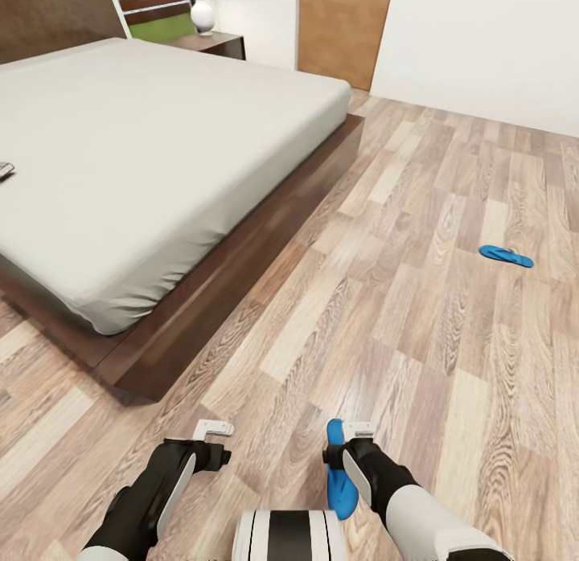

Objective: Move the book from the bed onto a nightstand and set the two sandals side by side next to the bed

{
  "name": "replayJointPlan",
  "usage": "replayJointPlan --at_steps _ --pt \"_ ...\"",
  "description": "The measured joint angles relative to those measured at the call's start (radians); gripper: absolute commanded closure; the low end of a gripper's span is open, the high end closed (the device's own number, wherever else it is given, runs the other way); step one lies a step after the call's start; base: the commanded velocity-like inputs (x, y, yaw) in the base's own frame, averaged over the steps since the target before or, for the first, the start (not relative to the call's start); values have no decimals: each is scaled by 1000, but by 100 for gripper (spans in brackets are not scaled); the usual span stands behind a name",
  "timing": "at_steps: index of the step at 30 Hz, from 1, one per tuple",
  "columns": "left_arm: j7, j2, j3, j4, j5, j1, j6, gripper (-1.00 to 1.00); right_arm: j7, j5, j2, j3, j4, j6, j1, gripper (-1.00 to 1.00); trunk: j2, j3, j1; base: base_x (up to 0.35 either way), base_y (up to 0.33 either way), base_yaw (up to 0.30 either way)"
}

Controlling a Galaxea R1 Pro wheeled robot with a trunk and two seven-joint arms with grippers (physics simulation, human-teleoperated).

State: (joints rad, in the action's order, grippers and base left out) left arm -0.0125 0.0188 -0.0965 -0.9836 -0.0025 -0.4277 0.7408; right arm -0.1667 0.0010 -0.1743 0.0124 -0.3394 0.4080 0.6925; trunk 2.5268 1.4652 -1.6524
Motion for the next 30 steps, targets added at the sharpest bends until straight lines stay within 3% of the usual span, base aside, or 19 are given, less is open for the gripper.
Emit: replayJointPlan --at_steps 10,16,24,30 --pt "0 1 -1 0 -1 0 0 -100 0 -1 0 1 0 0 6 -100 2 39 -4 0 0 0" --pt "0 1 -1 0 -1 0 -2 -100 0 -1 0 2 0 0 6 -100 2 39 -4 0 0 0" --pt "0 1 -1 0 -1 0 -4 -100 0 -1 0 2 1 0 7 -100 4 70 -8 0 0 0" --pt "0 1 -1 0 -1 0 -5 -100 0 0 0 3 0 0 8 -100 4 70 -8 0 0 0"
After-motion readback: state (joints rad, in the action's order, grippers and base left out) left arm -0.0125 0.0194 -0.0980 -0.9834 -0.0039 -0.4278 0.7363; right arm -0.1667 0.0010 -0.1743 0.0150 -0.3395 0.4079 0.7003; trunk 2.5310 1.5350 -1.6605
